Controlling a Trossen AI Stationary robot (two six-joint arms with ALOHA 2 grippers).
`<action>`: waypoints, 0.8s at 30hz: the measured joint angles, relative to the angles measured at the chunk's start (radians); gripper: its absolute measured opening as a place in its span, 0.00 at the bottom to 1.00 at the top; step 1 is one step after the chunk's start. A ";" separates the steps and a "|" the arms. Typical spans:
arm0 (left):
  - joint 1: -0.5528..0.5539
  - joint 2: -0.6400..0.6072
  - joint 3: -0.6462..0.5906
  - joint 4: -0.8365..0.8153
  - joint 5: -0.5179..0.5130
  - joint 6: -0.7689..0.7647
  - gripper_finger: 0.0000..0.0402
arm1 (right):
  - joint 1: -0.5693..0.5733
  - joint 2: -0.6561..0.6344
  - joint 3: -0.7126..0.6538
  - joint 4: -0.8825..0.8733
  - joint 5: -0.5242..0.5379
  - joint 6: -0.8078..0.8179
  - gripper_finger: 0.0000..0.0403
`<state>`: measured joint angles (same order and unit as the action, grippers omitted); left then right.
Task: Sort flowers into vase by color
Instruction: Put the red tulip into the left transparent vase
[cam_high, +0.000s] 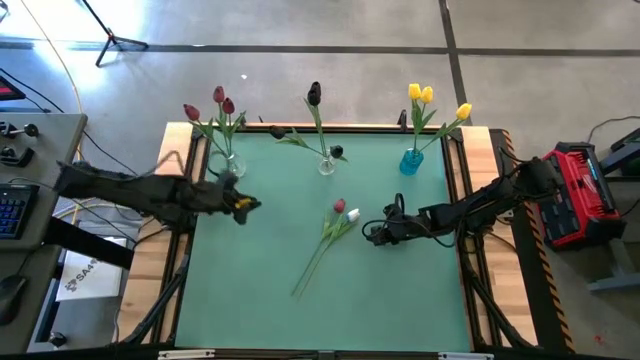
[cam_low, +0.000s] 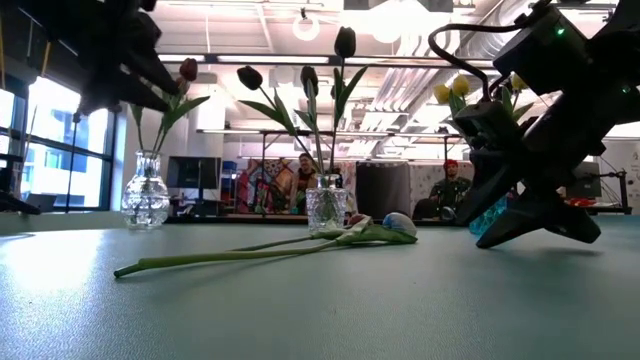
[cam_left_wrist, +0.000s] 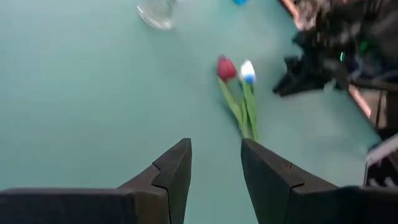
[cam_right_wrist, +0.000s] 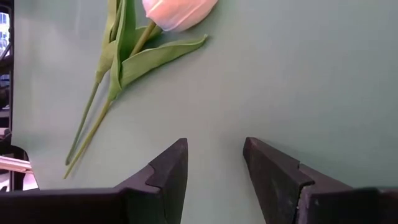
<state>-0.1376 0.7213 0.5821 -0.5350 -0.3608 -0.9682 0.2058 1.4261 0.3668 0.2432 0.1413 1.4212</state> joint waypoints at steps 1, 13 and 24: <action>-0.019 0.033 -0.009 0.035 -0.001 -0.001 0.31 | 0.000 0.000 0.000 0.000 0.000 -0.001 0.39; -0.105 0.492 -0.041 0.531 -0.018 0.008 0.31 | 0.000 0.001 -0.001 0.001 0.001 -0.011 0.39; -0.045 0.878 -0.019 0.987 0.115 0.042 0.31 | -0.002 0.001 -0.001 0.001 -0.020 -0.051 0.39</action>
<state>-0.1822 1.5991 0.5632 0.4521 -0.2456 -0.9260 0.2039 1.4269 0.3660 0.2445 0.1214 1.3701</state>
